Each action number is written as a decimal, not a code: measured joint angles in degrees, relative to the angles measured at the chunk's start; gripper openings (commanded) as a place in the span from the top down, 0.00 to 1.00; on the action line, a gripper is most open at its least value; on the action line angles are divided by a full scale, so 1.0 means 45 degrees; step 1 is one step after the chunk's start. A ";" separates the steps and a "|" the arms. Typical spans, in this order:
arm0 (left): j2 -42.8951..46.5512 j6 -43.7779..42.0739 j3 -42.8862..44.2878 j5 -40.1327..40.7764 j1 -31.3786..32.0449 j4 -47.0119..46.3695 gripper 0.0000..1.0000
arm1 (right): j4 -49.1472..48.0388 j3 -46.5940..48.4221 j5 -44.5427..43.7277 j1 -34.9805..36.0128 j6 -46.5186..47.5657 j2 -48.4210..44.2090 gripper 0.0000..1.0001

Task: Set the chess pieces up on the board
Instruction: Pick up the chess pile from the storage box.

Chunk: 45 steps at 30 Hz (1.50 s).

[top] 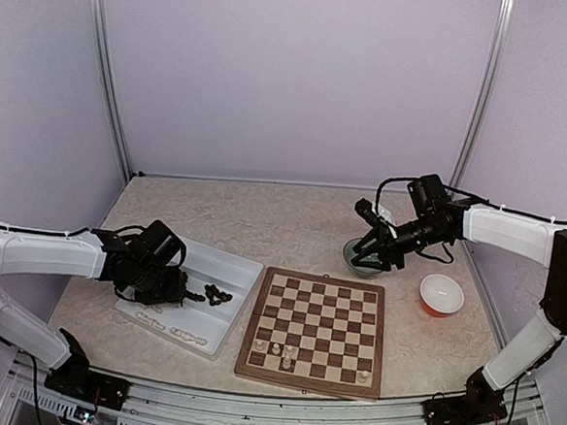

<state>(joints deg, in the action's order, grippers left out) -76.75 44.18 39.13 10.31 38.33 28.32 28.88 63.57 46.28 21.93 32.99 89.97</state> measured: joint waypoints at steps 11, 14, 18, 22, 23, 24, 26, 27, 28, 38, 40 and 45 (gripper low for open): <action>-0.0539 -0.0155 -0.0053 -0.0529 -0.0078 -0.1311 0.57 | 0.0015 0.0000 -0.0005 0.0000 0.0078 0.0010 0.56; -0.0228 -0.0049 -0.0121 -0.0282 0.0160 -0.1049 0.56 | 0.0019 0.0000 0.0000 0.0000 0.0087 0.0053 0.57; 0.0748 0.0559 -0.0121 0.0393 0.0238 -0.0131 0.55 | 0.0029 0.0000 0.0005 0.0000 0.0092 0.0160 0.56; 0.1316 0.1122 -0.0510 0.0738 -0.0316 0.0408 0.55 | 0.0044 0.0000 0.0024 0.0000 0.0092 0.0296 0.57; 0.1341 0.1185 -0.0738 0.0714 -0.0534 0.0418 0.55 | 0.0053 0.0000 0.0039 0.0000 0.0092 0.0321 0.57; 0.1258 0.1263 -0.1399 0.0617 -0.1083 0.0661 0.55 | 0.0092 0.0000 0.0087 0.0000 0.0092 0.0393 0.57; 0.1185 0.1268 -0.1477 0.0529 -0.1151 0.0699 0.56 | 0.0097 0.0000 0.0097 0.0000 0.0097 0.0413 0.57; 0.1049 0.1243 -0.1491 0.0457 -0.1195 0.0602 0.56 | 0.0107 0.0000 0.0102 0.0000 0.0097 0.0413 0.57; 0.0865 0.1253 -0.1491 0.0389 -0.1224 0.0423 0.57 | 0.0107 0.0000 0.0112 0.0000 0.0097 0.0413 0.57; -0.0087 0.0991 -0.1370 0.0389 -0.1423 -0.0578 0.85 | 0.0160 0.0000 0.0243 0.0000 0.0141 0.0413 0.57; -0.0151 0.0986 -0.1345 0.0374 -0.1428 -0.0680 0.88 | 0.0185 0.0000 0.0262 0.0000 0.0141 0.0413 0.57; -0.0185 0.0991 -0.1243 0.0233 -0.1336 -0.0549 0.97 | 0.0228 0.0000 0.0287 0.0000 0.0146 0.0413 0.57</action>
<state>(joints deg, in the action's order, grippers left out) -77.58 48.64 33.54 11.35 32.32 25.85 29.91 63.57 47.57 21.93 33.65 91.83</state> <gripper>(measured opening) 0.069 0.434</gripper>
